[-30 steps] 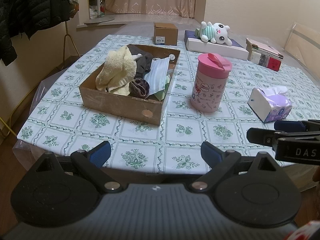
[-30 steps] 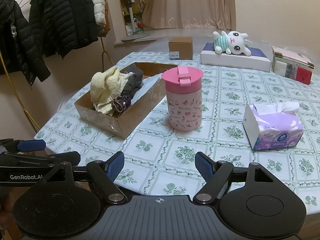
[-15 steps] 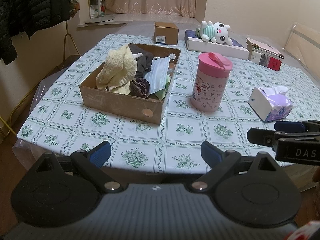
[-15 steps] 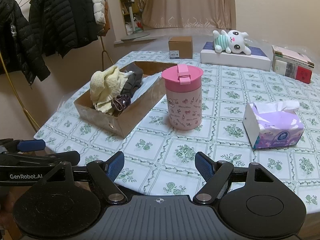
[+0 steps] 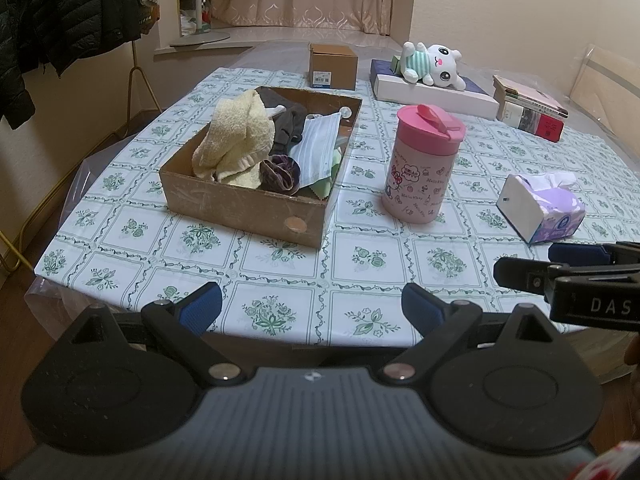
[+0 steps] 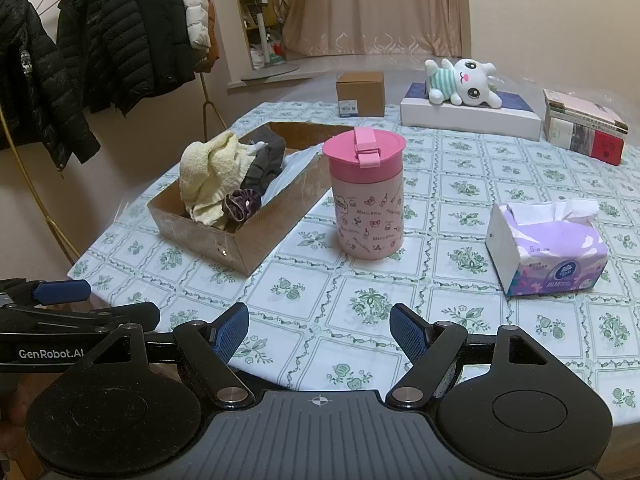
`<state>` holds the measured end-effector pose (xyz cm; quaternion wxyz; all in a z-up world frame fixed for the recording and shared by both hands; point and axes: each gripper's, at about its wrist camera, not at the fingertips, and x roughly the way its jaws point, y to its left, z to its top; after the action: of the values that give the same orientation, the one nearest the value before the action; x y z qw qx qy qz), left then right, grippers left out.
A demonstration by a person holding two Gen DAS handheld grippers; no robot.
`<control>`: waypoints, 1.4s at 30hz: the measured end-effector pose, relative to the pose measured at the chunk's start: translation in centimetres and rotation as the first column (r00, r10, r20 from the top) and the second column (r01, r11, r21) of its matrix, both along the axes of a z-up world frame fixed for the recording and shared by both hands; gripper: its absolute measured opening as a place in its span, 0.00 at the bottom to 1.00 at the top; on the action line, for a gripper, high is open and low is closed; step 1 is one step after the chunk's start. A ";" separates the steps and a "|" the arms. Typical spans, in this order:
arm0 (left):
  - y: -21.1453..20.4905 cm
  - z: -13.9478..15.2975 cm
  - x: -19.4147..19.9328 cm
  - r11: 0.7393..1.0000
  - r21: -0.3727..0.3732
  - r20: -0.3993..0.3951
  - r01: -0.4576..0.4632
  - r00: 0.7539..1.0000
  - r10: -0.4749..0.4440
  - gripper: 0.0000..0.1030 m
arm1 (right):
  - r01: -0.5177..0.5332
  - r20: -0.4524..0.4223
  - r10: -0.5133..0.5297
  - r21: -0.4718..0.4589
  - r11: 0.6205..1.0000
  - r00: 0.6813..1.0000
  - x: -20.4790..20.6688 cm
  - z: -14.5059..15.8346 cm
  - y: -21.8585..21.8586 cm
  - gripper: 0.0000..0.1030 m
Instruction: Organize soft objects
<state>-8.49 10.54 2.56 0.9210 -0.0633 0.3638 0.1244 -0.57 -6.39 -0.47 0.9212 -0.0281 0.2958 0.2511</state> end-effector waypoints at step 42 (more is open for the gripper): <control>-0.1 0.1 -0.3 1.000 -0.008 0.009 0.004 1.000 -0.004 0.93 | 0.001 -0.003 -0.001 0.002 1.000 1.000 -0.1 -0.2 0.0 0.75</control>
<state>-8.80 10.45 2.69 0.9226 -0.0669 0.3602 0.1207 -0.68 -6.35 -0.71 0.9209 -0.0266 0.2970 0.2512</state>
